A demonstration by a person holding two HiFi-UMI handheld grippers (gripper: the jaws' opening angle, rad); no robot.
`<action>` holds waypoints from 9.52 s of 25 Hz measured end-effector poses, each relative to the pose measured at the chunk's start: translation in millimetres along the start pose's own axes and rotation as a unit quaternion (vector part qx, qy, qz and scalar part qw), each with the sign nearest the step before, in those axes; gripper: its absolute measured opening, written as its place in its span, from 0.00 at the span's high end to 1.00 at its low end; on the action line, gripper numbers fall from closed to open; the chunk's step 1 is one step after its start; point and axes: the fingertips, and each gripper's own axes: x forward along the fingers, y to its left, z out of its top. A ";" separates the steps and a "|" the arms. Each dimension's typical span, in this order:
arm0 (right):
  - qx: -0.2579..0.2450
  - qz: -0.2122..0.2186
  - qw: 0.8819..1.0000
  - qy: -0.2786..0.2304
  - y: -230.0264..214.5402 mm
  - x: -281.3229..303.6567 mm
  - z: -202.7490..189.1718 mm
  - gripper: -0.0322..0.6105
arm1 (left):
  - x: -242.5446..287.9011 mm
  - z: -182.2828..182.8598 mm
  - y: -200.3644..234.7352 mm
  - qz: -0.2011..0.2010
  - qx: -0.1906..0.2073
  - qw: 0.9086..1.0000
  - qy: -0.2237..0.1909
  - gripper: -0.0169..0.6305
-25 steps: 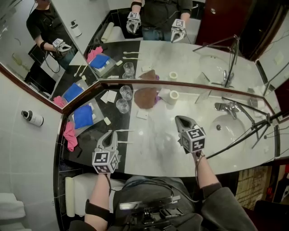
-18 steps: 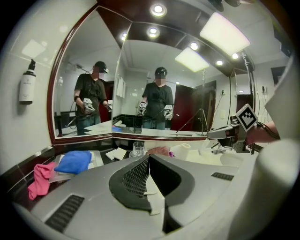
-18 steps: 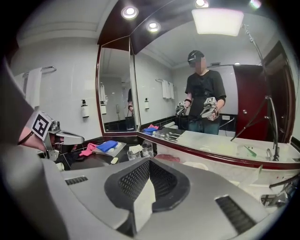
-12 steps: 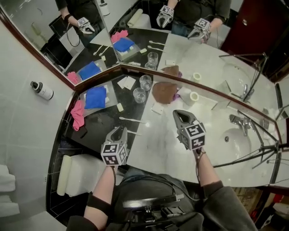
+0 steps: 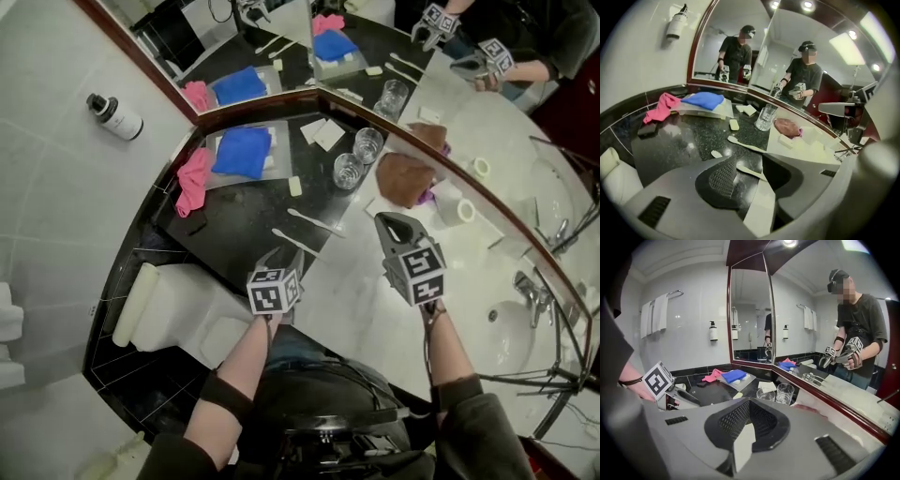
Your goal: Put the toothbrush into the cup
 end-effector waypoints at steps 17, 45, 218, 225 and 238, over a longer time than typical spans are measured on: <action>-0.023 0.029 0.999 0.032 -1.0 48.1 0.8 0.92 | 55.2 -32.7 46.2 0.101 -0.124 0.980 0.116 0.58; -0.002 0.012 0.999 0.048 -18.2 36.5 -20.2 0.92 | 70.2 -40.3 33.2 0.118 -0.029 0.984 0.132 0.94; 0.094 0.055 0.994 -0.003 75.0 119.4 -10.5 0.92 | 142.6 239.0 -74.1 -0.377 0.305 0.869 -0.099 0.69; 0.080 0.035 0.996 0.000 74.1 70.5 0.5 0.92 | 53.1 239.7 -69.1 -0.330 0.274 0.895 -0.122 0.97; 0.076 0.005 0.997 -0.002 60.5 -12.6 -21.9 0.92 | -80.8 196.1 -40.2 -0.204 0.218 0.942 -0.156 0.97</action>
